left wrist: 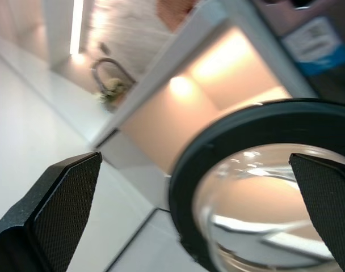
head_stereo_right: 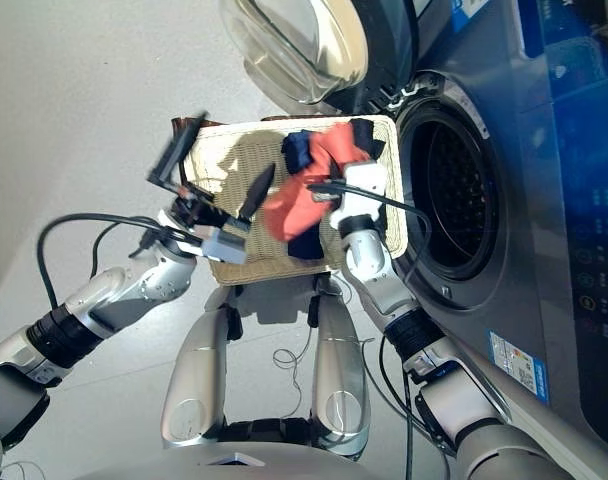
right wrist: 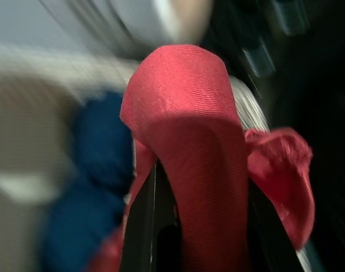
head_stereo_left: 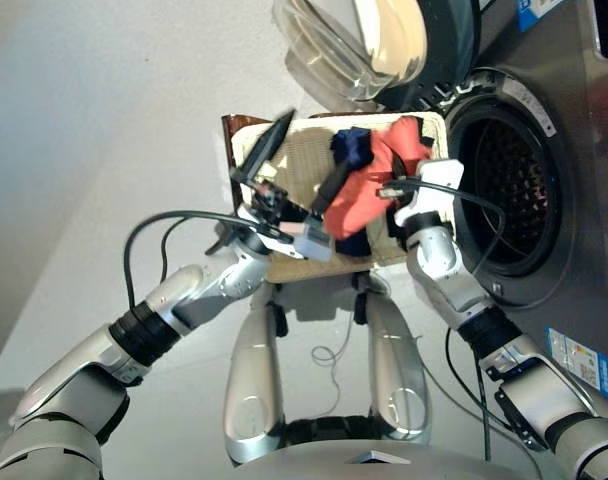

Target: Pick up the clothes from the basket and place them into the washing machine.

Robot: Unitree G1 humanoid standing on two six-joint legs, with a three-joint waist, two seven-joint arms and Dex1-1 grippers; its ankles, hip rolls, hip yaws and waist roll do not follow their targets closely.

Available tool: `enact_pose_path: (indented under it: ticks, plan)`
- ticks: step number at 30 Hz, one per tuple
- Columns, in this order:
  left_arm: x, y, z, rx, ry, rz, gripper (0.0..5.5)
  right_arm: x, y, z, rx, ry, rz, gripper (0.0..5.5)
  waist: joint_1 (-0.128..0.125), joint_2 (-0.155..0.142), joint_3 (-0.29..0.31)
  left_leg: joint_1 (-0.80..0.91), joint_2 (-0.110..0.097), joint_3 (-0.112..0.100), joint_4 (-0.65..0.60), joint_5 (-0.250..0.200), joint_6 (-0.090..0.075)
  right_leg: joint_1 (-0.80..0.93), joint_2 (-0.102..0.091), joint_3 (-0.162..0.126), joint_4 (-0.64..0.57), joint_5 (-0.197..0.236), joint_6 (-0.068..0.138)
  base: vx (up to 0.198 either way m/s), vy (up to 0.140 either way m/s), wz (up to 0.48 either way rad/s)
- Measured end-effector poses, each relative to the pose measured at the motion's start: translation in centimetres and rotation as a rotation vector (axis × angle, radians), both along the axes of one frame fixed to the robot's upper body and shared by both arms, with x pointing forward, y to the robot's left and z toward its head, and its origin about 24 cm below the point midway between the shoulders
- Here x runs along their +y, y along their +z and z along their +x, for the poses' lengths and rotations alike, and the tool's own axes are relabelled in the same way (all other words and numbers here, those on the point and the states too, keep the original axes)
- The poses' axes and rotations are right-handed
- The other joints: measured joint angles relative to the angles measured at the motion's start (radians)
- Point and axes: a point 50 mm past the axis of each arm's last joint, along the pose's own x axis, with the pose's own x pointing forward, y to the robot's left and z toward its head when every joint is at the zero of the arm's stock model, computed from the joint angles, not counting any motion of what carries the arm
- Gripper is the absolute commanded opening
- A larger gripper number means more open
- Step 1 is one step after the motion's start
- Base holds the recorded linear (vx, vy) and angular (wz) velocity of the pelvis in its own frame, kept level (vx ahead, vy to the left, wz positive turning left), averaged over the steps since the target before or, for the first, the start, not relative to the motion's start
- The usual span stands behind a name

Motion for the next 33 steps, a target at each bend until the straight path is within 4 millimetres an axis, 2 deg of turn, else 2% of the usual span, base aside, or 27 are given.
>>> enact_pose_path:
  ticks: [3, 6, 8, 10, 14, 16, 19, 22, 29, 33]
  plan:
    - [-0.4, 0.5, 0.0, -0.005, -0.019, -0.022, 5.50, -1.7, -0.4, 0.6, 0.026, -0.129, 0.009, 0.00, 0.000, 0.003, 0.000, -0.014, 0.000, -0.003, 0.004, 0.000, 0.000, -0.012, 0.000, -0.002, 0.003, 0.000, 0.000, 0.000, 0.000, 0.000]
    - [-0.8, 0.9, 0.0, -0.002, -0.042, -0.063, 5.50, -2.5, 0.7, 1.9, 0.014, -0.224, 0.040, 0.00, 0.002, 0.006, 0.001, -0.038, -0.003, -0.017, 0.020, -0.001, -0.001, -0.032, -0.002, -0.004, 0.018, -0.001, 0.000, -0.017, -0.003, 0.031]
    - [-1.6, 1.5, -0.1, 0.000, -0.078, -0.126, 5.50, -2.8, 2.6, 3.1, -0.028, -0.256, 0.042, 0.00, 0.003, 0.012, 0.000, -0.077, -0.008, -0.026, 0.049, -0.002, 0.000, -0.069, -0.004, -0.002, 0.053, -0.011, 0.001, -0.063, -0.013, 0.180]
    - [-2.6, 2.2, -0.2, 0.003, -0.124, -0.177, 5.50, -3.4, 4.7, 4.2, -0.075, -0.300, 0.039, 0.00, 0.004, 0.018, -0.001, -0.140, -0.014, -0.043, 0.092, -0.007, 0.002, -0.129, -0.016, 0.007, 0.108, -0.030, 0.002, -0.072, -0.018, 0.257]
    - [-3.8, 2.6, -0.7, 0.012, -0.188, -0.200, 5.50, -5.2, 7.6, 5.4, -0.111, -0.395, -0.010, 0.00, 0.011, 0.019, -0.001, -0.273, -0.021, -0.071, 0.208, -0.031, -0.001, -0.255, -0.029, 0.017, 0.236, -0.072, -0.006, -0.063, -0.019, 0.224]
    - [-4.1, 2.3, -0.9, 0.020, -0.203, -0.194, 5.50, -7.3, 8.4, 5.3, -0.116, -0.471, -0.052, 0.00, 0.023, 0.019, 0.000, -0.337, -0.021, -0.078, 0.267, -0.051, -0.004, -0.317, -0.033, 0.021, 0.288, -0.094, -0.012, -0.072, 0.000, 0.119]
    - [-4.3, 2.3, -1.3, 0.028, -0.227, -0.204, 5.50, -10.2, 9.4, 5.0, -0.095, -0.581, -0.120, 0.00, 0.028, 0.020, -0.001, -0.419, -0.018, -0.088, 0.333, -0.066, -0.002, -0.387, -0.034, 0.022, 0.337, -0.102, -0.014, -0.058, -0.006, 0.050]
    - [-4.3, 2.6, -1.6, 0.013, -0.240, -0.204, 5.50, -13.3, 11.4, 4.2, -0.119, -0.665, -0.210, 0.00, 0.028, 0.021, 0.000, -0.508, -0.017, -0.093, 0.384, -0.071, 0.001, -0.468, -0.035, 0.026, 0.373, -0.100, -0.016, 0.000, 0.000, 0.000]
    - [-3.5, 3.2, -1.7, -0.024, -0.220, -0.185, 5.50, -18.0, 16.2, 2.6, -0.146, -0.822, -0.410, 0.00, 0.029, 0.021, 0.000, -0.653, -0.014, -0.091, 0.489, -0.096, 0.010, -0.604, -0.036, 0.044, 0.445, -0.099, -0.019, 0.000, 0.000, 0.000]
    - [-3.0, 3.5, -1.5, -0.044, -0.198, -0.167, 5.50, -20.2, 17.6, 1.6, -0.095, -0.920, -0.477, 0.00, 0.030, 0.021, 0.000, -0.704, -0.014, -0.090, 0.531, -0.109, 0.015, -0.647, -0.038, 0.050, 0.472, -0.102, -0.016, 0.000, 0.000, 0.000]
